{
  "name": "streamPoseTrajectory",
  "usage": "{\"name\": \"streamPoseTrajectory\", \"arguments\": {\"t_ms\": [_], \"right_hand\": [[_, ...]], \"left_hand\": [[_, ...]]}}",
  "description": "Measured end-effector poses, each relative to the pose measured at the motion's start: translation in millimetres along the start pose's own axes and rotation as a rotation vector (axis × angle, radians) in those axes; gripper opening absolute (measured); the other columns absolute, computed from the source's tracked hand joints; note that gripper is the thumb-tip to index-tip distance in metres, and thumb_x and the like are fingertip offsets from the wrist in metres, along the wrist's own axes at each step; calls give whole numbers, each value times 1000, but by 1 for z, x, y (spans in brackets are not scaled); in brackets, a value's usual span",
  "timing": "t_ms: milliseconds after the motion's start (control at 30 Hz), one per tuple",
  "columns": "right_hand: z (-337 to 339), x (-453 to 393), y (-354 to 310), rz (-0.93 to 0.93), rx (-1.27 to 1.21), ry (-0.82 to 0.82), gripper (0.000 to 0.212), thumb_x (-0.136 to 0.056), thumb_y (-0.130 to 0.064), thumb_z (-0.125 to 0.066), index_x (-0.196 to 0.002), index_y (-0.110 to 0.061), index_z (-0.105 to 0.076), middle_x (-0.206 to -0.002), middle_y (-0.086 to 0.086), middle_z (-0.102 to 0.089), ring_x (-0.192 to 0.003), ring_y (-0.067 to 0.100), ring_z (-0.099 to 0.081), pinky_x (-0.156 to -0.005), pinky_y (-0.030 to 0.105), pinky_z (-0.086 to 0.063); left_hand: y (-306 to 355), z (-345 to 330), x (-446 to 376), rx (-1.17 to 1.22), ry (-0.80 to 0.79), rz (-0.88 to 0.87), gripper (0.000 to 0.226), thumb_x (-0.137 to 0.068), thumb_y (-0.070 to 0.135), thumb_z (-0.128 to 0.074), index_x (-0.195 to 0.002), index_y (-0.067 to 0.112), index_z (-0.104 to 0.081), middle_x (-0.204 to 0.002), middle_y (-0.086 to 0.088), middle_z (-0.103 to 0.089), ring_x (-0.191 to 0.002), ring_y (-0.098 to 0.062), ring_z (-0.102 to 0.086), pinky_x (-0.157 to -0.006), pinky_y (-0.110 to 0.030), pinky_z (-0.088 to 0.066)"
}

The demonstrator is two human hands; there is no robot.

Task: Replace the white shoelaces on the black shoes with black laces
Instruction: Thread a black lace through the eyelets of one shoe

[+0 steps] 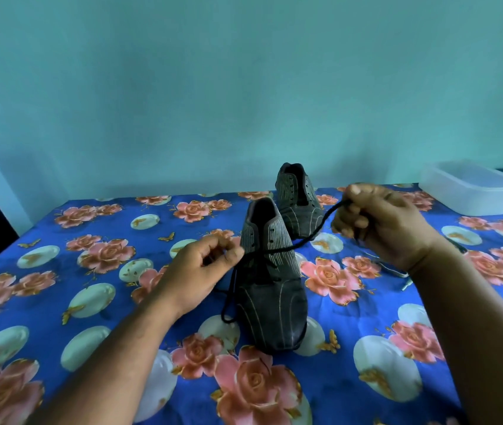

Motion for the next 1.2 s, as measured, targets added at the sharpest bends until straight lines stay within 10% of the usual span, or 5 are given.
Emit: {"name": "streamPoseTrajectory", "arguments": {"t_ms": [167, 433, 800, 1000, 1200], "right_hand": [[-79, 13, 5, -33, 411, -296, 31, -96, -35, -64, -71, -17, -63, -62, 4, -56, -58, 14, -50, -60, 26, -42], [-98, 16, 5, -9, 478, -346, 25, -97, -30, -63, -72, -23, -64, -57, -4, -50, -51, 8, -45, -53, 22, -39], [-24, -3, 7, 5, 350, -34, 22, -96, -32, -64, -82, -17, -71, -67, 7, -59, -65, 14, -52, -67, 19, -45], [-64, 3, 7, 77, 622, -130, 29, -85, -40, -71, -78, -12, -71, -65, 2, -62, -62, 10, -56, -62, 22, -46], [-73, 4, 9, 73, 628, -130, 29, -78, -40, -78, -77, -12, -75, -65, 3, -67, -59, 9, -55, -59, 30, -44]], "left_hand": [[59, -14, 19, -91, -46, -375, 56, -92, 76, -42, -125, 36, -62, -109, 15, -52, -111, -13, -55, -96, -25, -43], [75, -29, 23, 105, -142, -381, 22, -93, 48, -62, -81, 30, -68, -98, 10, -54, -95, -11, -55, -85, -23, -42], [33, 65, 10, 145, 442, -203, 19, -97, 21, -67, -78, 19, -67, -74, 14, -63, -73, -1, -58, -72, -16, -46], [37, 21, 6, -273, 209, -287, 66, -89, 75, -50, -139, 32, -55, -134, 22, -55, -126, -5, -51, -107, -38, -42], [60, -20, 13, -125, 73, -381, 22, -87, 57, -61, -92, 39, -73, -100, 17, -69, -104, -10, -63, -90, -30, -48]]}}
Point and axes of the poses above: each hand's wrist, its own x-axis away from the middle knuckle, its own z-axis out of the back of the hand, y = z × x, the point moved 10 cm from there along -x, towards the middle knuckle
